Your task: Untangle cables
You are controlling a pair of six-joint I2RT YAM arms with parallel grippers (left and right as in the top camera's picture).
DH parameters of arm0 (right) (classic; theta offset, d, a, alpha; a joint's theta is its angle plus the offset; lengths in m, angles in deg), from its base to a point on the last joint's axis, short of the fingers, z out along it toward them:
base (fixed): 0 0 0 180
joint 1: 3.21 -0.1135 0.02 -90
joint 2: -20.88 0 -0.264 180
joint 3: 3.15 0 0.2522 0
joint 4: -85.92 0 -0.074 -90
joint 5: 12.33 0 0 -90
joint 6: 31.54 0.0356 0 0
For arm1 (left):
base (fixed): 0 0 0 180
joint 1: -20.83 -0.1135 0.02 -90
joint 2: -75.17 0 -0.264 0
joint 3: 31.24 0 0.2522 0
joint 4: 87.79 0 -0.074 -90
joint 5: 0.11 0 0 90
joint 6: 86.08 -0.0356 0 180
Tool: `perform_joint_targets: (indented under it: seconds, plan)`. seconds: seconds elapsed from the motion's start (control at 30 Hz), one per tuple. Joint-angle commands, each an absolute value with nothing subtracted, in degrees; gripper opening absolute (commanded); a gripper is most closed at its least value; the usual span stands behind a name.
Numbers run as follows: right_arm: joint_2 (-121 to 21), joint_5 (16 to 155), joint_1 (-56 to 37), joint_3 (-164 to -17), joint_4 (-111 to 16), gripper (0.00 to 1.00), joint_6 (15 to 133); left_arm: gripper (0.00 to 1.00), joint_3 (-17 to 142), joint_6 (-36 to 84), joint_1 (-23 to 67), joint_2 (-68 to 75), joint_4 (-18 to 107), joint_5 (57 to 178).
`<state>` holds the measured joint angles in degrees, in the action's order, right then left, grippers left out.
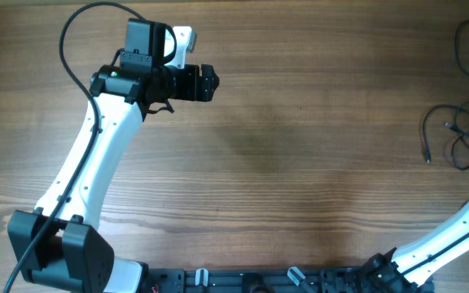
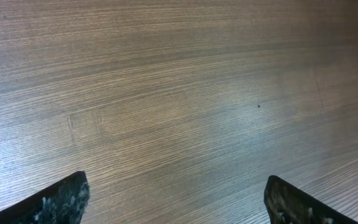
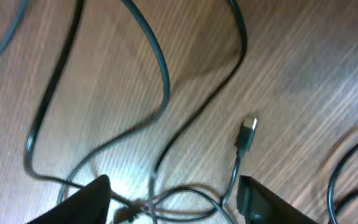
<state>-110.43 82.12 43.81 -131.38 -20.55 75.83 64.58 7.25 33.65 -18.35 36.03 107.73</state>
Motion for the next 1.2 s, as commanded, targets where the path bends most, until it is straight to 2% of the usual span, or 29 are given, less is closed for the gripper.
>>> perform_joint_targets:
  seconds: [0.0,0.33,0.77,1.0,1.17]
  plan:
    - [-108.0,81.11,43.83,-134.44,-18.72,0.71,76.68,0.93,64.28,7.23,33.84,-17.06,36.18,107.16]
    - [-92.48,71.43,43.81,-134.44,-12.51,0.74,81.42,0.93,64.28,7.12,33.84,-17.06,36.23,107.14]
    - [-80.66,70.01,42.98,-134.44,-4.34,0.73,83.04,0.94,64.28,7.17,33.84,-16.93,36.66,105.0]
    - [-70.89,69.96,32.49,-134.44,-2.85,0.74,79.35,0.94,64.28,7.41,33.8,-11.88,36.99,100.37]
    - [-67.68,69.72,22.65,-134.44,-2.59,0.76,77.75,0.95,64.28,10.25,33.8,-7.14,36.64,92.41]
